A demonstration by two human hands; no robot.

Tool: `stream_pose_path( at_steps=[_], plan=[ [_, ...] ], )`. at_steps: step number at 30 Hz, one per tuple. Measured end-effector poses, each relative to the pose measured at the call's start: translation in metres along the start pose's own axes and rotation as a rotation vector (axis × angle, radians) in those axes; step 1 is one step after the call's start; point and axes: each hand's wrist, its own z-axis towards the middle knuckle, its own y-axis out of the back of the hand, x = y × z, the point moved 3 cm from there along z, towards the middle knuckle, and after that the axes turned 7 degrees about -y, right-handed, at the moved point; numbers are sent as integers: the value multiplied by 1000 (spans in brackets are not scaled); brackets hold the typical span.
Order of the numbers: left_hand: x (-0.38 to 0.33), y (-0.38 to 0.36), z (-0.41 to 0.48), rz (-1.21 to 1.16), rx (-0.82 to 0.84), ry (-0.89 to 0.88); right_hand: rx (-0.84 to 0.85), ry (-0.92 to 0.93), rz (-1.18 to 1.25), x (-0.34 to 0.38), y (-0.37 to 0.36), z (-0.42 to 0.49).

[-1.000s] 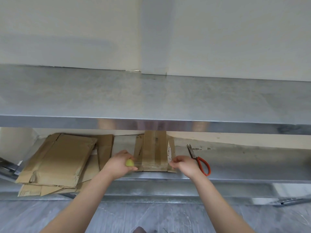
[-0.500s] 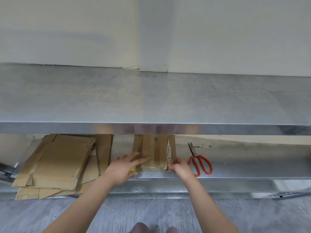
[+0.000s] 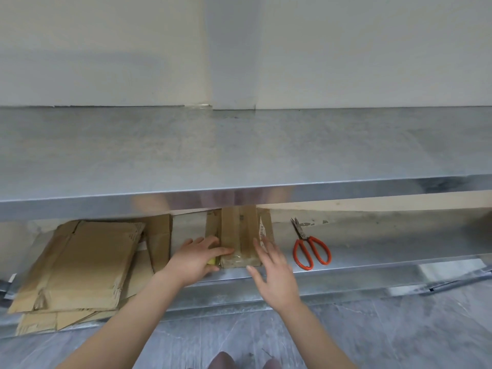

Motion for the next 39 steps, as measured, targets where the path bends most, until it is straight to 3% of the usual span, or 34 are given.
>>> stream_pose_path(
  at_steps=[3, 6, 11, 21, 24, 29, 36, 39],
  plan=[
    [5, 3, -5, -80, -8, 21, 44, -39, -74, 4, -4, 5],
    [20, 5, -14, -312, -15, 120, 41, -47, -102, 1, -9, 3],
    [31, 3, -25, -576, -17, 136, 14, -16, -42, 0, -14, 0],
    [31, -14, -24, -75, -155, 179, 72, 1, -351, 2, -11, 1],
    [30, -19, -23, -88, -156, 174, 104, -22, -410, 3, -11, 2],
    [30, -18, -22, -127, -167, 175, 120, -25, -267, -7, 2, -5],
    [23, -17, -24, -117, -178, 207, -161, -359, -272, -91, 46, -6],
    [21, -17, -28, -146, -156, 229, -119, -468, -329, -111, 50, 2]
  ],
)
